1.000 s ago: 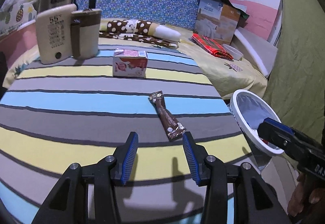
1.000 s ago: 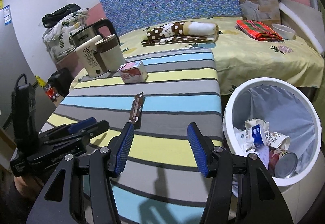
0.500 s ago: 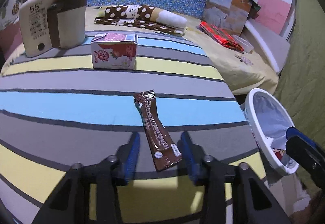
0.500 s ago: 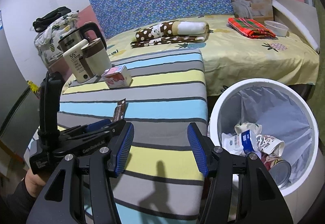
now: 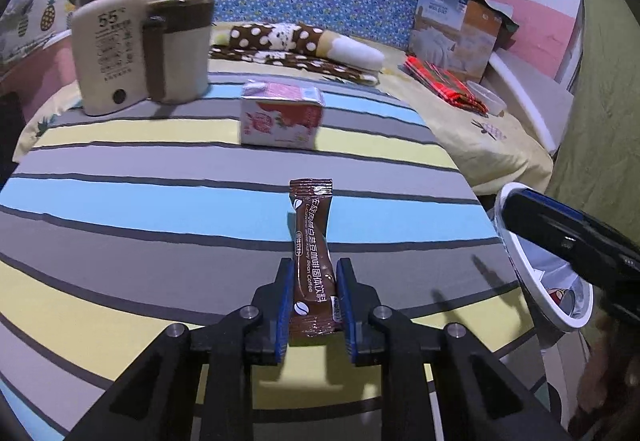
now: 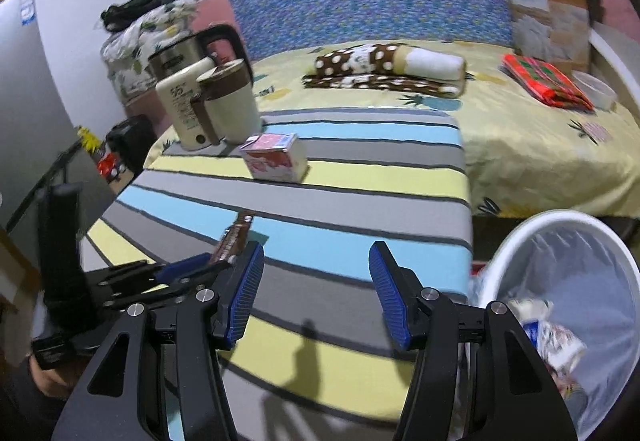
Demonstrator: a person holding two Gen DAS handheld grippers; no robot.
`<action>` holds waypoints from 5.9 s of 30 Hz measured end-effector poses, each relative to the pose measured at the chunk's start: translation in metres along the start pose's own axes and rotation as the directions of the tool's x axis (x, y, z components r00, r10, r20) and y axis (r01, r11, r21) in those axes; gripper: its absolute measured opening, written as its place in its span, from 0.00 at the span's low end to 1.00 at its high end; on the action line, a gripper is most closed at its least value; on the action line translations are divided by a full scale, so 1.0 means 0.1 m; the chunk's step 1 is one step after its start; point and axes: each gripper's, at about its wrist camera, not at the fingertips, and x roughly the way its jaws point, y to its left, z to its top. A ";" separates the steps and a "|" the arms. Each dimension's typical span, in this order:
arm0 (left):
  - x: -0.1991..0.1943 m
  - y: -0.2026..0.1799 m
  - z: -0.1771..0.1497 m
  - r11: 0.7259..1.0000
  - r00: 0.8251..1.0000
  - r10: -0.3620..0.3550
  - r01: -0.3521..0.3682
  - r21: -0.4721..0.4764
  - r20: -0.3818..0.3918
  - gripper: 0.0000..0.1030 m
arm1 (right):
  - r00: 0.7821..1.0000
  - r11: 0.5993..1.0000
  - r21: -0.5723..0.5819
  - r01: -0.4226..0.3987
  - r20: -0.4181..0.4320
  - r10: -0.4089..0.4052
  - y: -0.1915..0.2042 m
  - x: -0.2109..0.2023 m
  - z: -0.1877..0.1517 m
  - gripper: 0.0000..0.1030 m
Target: Collect trash
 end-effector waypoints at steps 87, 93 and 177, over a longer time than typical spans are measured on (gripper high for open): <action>-0.81 -0.41 -0.37 0.995 0.995 -0.083 0.080 0.059 0.058 0.21 | 0.999 0.997 0.083 0.003 0.051 -0.008 0.01 -0.62 -0.40 0.35; -0.79 -0.64 -0.43 0.989 0.993 -0.112 0.108 0.101 0.037 0.21 | 0.996 0.992 0.118 0.041 0.073 -0.050 -0.10 -0.77 -0.48 0.35; -0.51 -1.94 -0.42 0.913 0.960 -0.278 0.270 0.306 -0.019 0.26 | 0.940 0.919 0.266 0.292 0.098 -0.327 -0.69 -1.36 -0.85 0.45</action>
